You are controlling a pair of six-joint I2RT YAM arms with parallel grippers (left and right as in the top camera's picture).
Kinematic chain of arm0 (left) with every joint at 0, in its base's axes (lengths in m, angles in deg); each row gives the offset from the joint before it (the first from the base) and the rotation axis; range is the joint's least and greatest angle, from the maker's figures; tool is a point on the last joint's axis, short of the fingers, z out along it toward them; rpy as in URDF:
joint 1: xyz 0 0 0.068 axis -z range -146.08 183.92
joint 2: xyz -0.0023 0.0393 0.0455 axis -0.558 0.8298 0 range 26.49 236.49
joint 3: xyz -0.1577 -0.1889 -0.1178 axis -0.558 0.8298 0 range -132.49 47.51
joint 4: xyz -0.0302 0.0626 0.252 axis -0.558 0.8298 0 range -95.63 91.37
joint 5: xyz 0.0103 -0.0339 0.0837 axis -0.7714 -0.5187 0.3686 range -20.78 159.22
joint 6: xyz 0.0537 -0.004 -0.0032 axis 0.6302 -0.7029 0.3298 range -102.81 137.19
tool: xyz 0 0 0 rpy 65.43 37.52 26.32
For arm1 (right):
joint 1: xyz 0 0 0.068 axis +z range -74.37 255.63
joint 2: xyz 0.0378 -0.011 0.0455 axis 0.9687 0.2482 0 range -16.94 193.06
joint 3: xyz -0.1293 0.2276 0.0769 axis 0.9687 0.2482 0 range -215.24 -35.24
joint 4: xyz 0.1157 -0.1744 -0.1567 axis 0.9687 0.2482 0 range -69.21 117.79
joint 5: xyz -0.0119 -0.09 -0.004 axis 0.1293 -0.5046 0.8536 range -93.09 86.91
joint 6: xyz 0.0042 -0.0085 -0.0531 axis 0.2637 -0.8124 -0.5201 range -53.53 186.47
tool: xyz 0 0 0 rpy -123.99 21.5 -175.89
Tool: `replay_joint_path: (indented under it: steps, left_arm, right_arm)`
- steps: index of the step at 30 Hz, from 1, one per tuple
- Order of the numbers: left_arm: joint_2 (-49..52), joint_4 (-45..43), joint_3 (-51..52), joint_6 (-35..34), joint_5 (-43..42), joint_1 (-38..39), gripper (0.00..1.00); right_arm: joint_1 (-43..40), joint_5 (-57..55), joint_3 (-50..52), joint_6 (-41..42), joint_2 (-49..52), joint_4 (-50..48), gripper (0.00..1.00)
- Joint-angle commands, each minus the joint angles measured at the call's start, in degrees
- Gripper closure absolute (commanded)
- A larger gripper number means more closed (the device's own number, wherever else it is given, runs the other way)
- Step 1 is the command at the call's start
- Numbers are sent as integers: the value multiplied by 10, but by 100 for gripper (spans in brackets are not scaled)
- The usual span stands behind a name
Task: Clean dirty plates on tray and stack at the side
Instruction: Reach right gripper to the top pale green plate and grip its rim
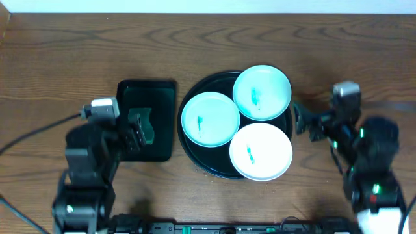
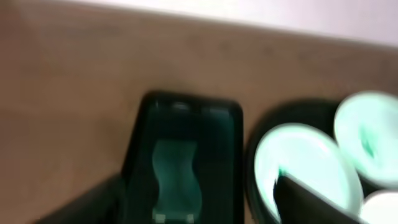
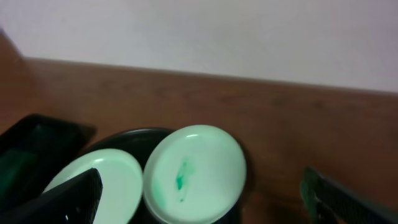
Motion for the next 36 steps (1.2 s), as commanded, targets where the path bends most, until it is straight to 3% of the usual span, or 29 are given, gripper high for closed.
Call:
replay_joint_path:
  steps: [1, 6, 9, 14, 17, 24, 26, 36]
  left_arm:
    - [79, 69, -92, 4, -19, -3, 24]
    - [200, 189, -192, 4, -79, -3, 24]
    - [243, 214, -199, 4, -123, -3, 24]
    - [291, 227, -199, -5, -134, -3, 24]
    - [312, 231, -199, -16, -134, -3, 24]
    - [342, 224, -199, -16, -94, -3, 24]
    - [346, 222, -199, -19, -67, -3, 24]
    - [349, 222, -199, -54, 53, -3, 25]
  right_arm:
    - [-3, 60, -99, 6, 94, 72, 1]
    - [-2, 99, -266, 6, 240, 271, 1]
    - [-1, 99, -330, 6, 299, 346, 1]
    - [-2, 134, -339, 47, 348, 335, 1]
    - [7, 177, -339, 5, 370, 340, 1]
    - [114, 61, -339, 92, 426, 341, 19]
    - [153, 12, -339, 134, 445, 336, 32]
    - [255, -122, -339, 249, 553, 281, 48]
